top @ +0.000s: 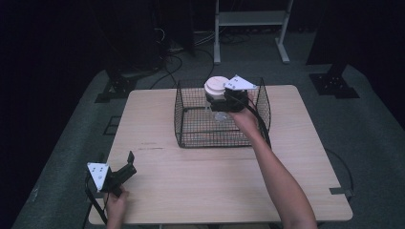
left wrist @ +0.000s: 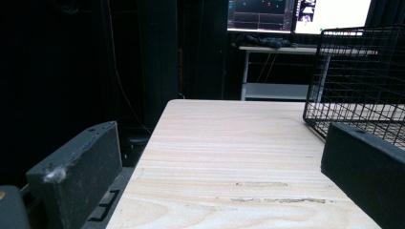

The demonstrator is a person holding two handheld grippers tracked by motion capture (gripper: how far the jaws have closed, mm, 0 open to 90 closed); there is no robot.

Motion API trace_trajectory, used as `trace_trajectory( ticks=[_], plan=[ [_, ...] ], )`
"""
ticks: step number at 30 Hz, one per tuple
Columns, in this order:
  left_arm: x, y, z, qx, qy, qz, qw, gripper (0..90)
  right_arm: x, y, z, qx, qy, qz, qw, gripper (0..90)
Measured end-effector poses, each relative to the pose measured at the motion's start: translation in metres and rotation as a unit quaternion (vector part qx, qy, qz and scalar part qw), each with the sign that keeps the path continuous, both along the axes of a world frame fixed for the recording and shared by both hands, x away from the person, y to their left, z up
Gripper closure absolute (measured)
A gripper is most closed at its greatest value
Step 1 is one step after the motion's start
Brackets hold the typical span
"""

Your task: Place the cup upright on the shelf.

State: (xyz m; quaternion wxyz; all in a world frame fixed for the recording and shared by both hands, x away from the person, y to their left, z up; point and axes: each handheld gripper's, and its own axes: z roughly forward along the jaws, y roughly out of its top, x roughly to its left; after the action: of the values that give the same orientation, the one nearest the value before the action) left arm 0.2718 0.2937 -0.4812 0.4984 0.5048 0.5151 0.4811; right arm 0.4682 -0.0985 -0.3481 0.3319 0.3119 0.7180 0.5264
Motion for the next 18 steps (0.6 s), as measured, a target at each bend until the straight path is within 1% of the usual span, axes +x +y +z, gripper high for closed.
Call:
trace_trajectory(
  ticks=[7, 14, 18],
  plan=[
    [0.000, 0.000, 0.000, -0.001, 0.000, 0.001, 1.0000, 0.0, 0.006, 0.000, -0.009, -0.001, 0.008, -0.007, 0.9999, 4.5],
    [0.000, 0.000, 0.000, -0.001, 0.000, 0.001, 1.0000, 0.0, 0.009, 0.004, -0.015, -0.006, 0.015, -0.003, 0.9999, 4.5],
    [0.000, 0.000, 0.000, -0.001, 0.000, 0.001, 1.0000, 0.0, 0.011, 0.005, -0.018, -0.008, 0.023, 0.003, 0.9997, 4.5]
  ],
)
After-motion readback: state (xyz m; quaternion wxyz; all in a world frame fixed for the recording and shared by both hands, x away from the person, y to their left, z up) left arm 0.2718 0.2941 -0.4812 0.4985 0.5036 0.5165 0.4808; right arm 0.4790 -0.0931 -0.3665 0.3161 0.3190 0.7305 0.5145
